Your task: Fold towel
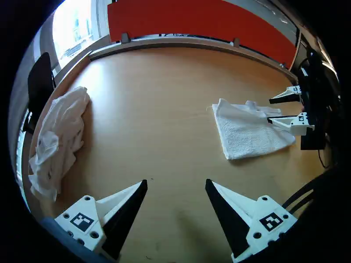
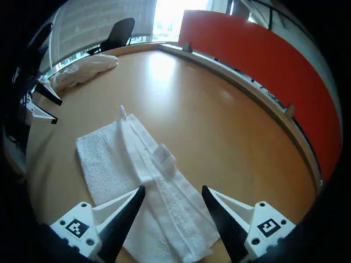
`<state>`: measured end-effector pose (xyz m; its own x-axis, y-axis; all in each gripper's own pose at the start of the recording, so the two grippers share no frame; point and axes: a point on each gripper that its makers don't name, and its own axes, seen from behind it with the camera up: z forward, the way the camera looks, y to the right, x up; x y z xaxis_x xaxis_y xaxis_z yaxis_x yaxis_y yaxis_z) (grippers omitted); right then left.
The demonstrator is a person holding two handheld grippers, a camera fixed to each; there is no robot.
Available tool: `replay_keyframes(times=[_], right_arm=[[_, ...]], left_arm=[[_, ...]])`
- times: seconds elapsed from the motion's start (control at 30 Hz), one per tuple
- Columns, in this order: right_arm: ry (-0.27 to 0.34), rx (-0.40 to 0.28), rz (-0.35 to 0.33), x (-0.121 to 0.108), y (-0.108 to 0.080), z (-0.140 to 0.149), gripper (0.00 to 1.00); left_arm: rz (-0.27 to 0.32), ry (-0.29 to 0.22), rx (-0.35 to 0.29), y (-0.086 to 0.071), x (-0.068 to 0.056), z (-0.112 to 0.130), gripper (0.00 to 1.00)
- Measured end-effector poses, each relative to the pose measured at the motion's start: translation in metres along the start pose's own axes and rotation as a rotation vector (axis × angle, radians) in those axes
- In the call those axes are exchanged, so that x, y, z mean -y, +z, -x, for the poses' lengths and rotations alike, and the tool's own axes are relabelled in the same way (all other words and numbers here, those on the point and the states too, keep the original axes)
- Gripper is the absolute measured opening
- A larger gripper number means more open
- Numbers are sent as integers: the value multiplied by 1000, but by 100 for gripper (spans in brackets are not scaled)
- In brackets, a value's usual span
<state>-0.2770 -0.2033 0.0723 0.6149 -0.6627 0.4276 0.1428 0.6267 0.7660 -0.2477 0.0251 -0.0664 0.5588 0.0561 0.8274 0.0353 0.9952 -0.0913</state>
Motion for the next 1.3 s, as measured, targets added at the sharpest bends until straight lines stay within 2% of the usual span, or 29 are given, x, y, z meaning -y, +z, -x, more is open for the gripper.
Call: replay_keyframes(times=[0.2,0.87,1.3], right_arm=[[-6,-6,22,-13,0,-10,100],[-34,-13,58,-33,-4,-24,100],[-38,-21,55,-32,-10,-27,100]], left_arm=[[-2,-6,-1,-3,1,3,99],[-6,-13,-1,-11,3,10,99],[-5,-22,-6,-15,-1,13,99]])
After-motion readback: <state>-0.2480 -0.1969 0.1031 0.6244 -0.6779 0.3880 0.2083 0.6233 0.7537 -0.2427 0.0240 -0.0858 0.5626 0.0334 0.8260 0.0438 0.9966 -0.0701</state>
